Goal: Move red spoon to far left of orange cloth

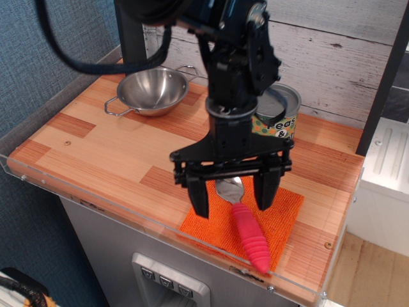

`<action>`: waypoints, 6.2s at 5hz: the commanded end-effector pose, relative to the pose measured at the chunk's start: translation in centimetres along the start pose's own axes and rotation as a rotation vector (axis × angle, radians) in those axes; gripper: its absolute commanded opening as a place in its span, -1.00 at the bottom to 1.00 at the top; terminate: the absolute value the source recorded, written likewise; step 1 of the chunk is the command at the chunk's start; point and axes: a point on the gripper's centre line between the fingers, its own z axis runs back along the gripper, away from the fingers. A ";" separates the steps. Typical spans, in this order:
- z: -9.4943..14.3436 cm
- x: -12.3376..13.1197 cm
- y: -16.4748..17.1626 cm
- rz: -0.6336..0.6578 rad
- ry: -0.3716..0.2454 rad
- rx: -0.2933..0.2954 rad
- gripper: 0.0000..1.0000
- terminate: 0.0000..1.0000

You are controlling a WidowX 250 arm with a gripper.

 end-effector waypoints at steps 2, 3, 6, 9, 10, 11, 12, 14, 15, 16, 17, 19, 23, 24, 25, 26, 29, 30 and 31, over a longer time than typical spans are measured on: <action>-1.0 0.8 -1.1 -0.011 -0.052 -0.026 1.00 -1.00; -1.7 0.9 -1.1 -0.004 -0.049 -0.017 1.00 -1.00; -3.3 1.2 -1.7 -0.008 -0.034 -0.004 1.00 -1.00; -1.7 1.6 -1.8 -0.036 -0.049 -0.028 -1.00 -1.00; 0.2 1.8 -1.4 -0.032 -0.065 -0.059 -1.00 -1.00; 2.3 2.0 -0.8 -0.026 -0.079 -0.071 -1.00 -1.00; 3.8 2.8 0.6 -0.077 -0.101 -0.070 -1.00 -1.00; 5.2 5.5 4.5 -0.221 -0.117 0.016 -1.00 -1.00; 5.1 6.5 7.6 -0.180 -0.139 0.047 -1.00 -1.00; 5.0 7.9 9.8 -0.221 -0.185 0.123 -1.00 -1.00; 4.6 9.1 11.8 -0.089 -0.206 0.095 -1.00 -1.00; 2.8 11.7 14.4 0.239 -0.163 0.045 -1.00 -1.00; -3.0 14.0 15.5 0.416 -0.133 0.079 -1.00 -1.00; -2.9 13.8 16.4 0.441 -0.133 0.037 -1.00 -1.00; -3.0 13.7 16.8 0.438 -0.121 0.026 1.00 -1.00; -2.2 13.6 16.9 0.426 -0.119 0.018 1.00 -1.00; 3.8 12.4 15.4 0.327 -0.193 -0.054 1.00 -1.00; 6.2 11.5 14.3 0.072 -0.198 -0.012 1.00 -1.00; 7.6 11.8 12.9 -0.184 -0.200 0.041 1.00 -1.00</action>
